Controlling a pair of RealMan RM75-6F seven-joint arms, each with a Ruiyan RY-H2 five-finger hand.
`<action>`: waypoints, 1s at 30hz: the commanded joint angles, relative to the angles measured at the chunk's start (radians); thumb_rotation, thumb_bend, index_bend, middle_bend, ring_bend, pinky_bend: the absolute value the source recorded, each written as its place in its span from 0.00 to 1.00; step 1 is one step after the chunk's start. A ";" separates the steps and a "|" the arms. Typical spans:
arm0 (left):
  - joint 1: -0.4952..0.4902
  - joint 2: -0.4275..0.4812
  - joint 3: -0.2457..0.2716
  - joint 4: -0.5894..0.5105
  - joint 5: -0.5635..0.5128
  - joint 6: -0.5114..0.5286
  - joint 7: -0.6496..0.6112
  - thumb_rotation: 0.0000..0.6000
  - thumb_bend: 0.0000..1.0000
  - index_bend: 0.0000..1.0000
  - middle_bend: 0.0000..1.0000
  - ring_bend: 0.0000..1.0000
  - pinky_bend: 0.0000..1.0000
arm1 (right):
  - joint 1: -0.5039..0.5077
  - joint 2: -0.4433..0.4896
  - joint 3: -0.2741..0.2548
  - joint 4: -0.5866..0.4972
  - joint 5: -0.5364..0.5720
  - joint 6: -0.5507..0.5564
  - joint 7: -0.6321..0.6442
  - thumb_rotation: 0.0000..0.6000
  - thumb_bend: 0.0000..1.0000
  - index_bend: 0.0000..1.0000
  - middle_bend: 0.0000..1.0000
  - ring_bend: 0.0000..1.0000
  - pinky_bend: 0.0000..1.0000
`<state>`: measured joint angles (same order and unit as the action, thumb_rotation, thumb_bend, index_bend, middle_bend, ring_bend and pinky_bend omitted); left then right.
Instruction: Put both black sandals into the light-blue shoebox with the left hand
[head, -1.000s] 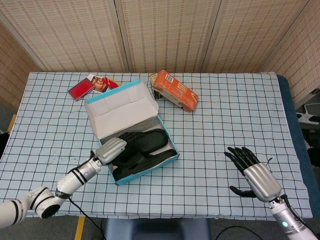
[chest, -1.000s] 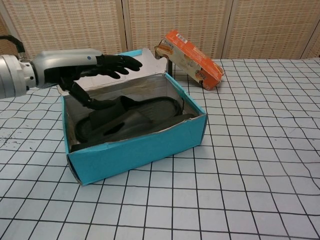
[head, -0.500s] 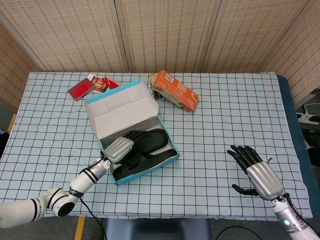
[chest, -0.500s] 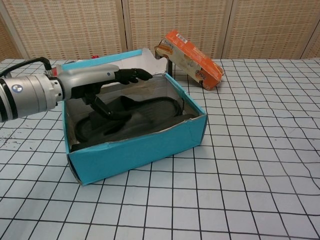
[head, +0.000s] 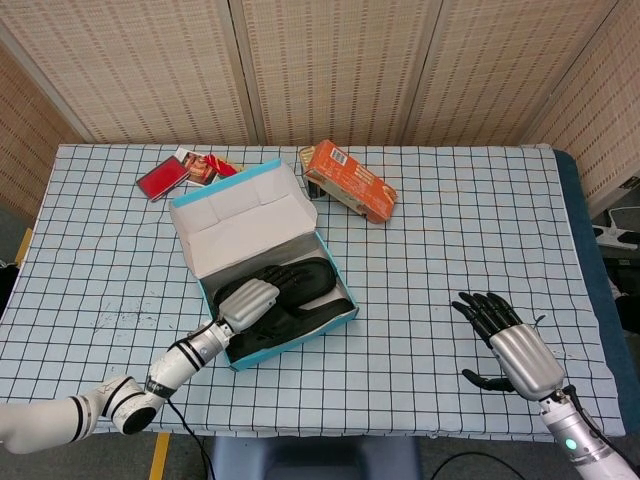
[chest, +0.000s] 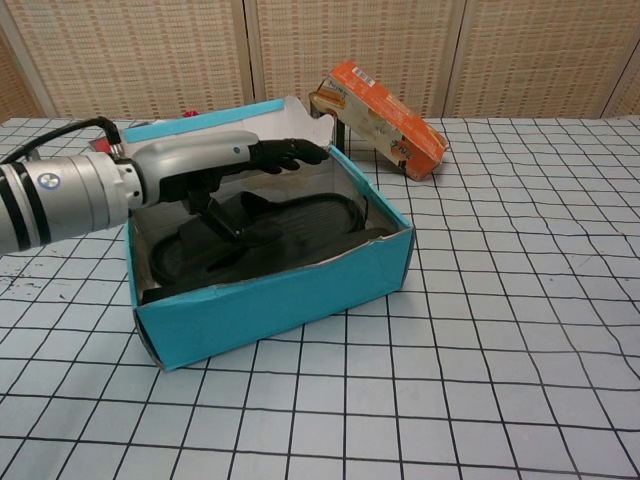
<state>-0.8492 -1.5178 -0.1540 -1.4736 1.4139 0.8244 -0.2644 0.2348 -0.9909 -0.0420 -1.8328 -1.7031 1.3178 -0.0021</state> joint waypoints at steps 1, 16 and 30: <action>-0.013 -0.024 0.001 0.029 -0.004 -0.009 0.006 1.00 0.39 0.00 0.00 0.00 0.04 | 0.000 0.002 0.002 0.001 0.001 0.002 0.001 0.90 0.12 0.00 0.00 0.00 0.00; -0.016 -0.085 0.034 0.154 -0.090 -0.075 0.084 1.00 0.39 0.00 0.00 0.00 0.04 | 0.002 0.001 0.002 0.003 0.002 0.000 -0.001 0.90 0.12 0.00 0.00 0.00 0.00; -0.030 -0.102 0.037 0.217 -0.152 -0.151 0.119 1.00 0.39 0.00 0.00 0.00 0.04 | 0.000 0.003 -0.001 -0.007 0.001 -0.002 -0.015 0.90 0.12 0.00 0.00 0.00 0.00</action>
<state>-0.8793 -1.6221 -0.1163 -1.2540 1.2622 0.6735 -0.1458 0.2349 -0.9879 -0.0432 -1.8400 -1.7017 1.3157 -0.0177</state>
